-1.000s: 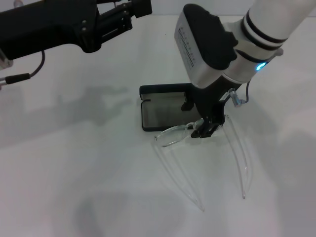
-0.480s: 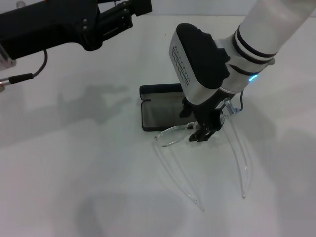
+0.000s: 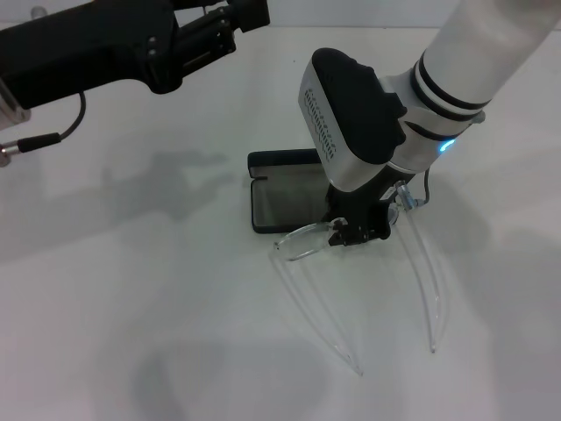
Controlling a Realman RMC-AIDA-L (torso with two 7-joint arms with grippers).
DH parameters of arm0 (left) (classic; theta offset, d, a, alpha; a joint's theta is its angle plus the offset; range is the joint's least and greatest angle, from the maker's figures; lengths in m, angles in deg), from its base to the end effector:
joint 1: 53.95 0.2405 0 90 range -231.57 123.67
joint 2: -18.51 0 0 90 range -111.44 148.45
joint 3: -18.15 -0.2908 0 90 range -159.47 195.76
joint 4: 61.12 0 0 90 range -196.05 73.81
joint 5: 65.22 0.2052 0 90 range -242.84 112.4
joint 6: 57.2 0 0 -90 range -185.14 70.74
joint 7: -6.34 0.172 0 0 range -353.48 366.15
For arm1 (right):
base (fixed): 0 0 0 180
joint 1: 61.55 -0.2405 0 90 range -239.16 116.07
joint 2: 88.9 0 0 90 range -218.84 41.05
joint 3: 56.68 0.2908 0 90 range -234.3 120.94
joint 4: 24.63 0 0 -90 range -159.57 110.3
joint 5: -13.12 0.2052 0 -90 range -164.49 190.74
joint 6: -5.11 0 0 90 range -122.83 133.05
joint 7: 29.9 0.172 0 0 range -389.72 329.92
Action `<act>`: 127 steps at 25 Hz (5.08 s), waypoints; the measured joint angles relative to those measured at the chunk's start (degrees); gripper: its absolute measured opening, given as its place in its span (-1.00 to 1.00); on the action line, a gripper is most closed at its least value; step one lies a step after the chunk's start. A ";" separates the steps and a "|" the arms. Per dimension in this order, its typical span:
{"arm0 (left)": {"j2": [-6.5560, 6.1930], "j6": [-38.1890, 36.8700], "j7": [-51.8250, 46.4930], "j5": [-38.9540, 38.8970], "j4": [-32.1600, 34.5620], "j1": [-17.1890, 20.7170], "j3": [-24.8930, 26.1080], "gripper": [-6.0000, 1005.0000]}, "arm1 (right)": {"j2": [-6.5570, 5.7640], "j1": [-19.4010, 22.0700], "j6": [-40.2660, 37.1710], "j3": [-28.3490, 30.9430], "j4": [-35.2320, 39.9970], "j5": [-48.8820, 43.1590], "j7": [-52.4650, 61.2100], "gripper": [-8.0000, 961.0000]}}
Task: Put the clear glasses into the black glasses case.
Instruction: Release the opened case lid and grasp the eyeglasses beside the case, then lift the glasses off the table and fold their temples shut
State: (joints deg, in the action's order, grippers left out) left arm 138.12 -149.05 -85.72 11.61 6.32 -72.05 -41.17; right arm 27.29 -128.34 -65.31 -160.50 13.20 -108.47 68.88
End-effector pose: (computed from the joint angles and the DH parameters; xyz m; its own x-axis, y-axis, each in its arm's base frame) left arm -0.1741 0.3272 0.0401 0.6152 0.0452 0.7871 0.2904 -0.9412 -0.1729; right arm 0.1137 0.4135 -0.1429 0.8474 0.3558 0.3941 0.3331 -0.9343 0.1271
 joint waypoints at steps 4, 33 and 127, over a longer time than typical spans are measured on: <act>-0.03 0.00 0.29 -0.58 -0.85 0.00 0.00 -0.36 | 0.00 0.10 0.02 0.00 -0.04 0.28 0.17 -0.44; -0.15 -9.29 -0.11 -5.28 -2.39 0.65 5.63 -0.36 | -0.37 36.44 -11.58 20.45 44.23 5.73 1.56 -0.76; -0.57 -15.11 8.42 -2.86 -18.86 -6.18 -4.22 -0.87 | -0.23 34.52 -21.40 27.41 6.54 54.24 -31.23 -0.76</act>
State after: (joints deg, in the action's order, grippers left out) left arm 137.56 -164.16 -77.30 8.75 -12.53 -78.23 -45.40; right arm 27.06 -93.82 -86.71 -133.09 19.74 -54.23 37.65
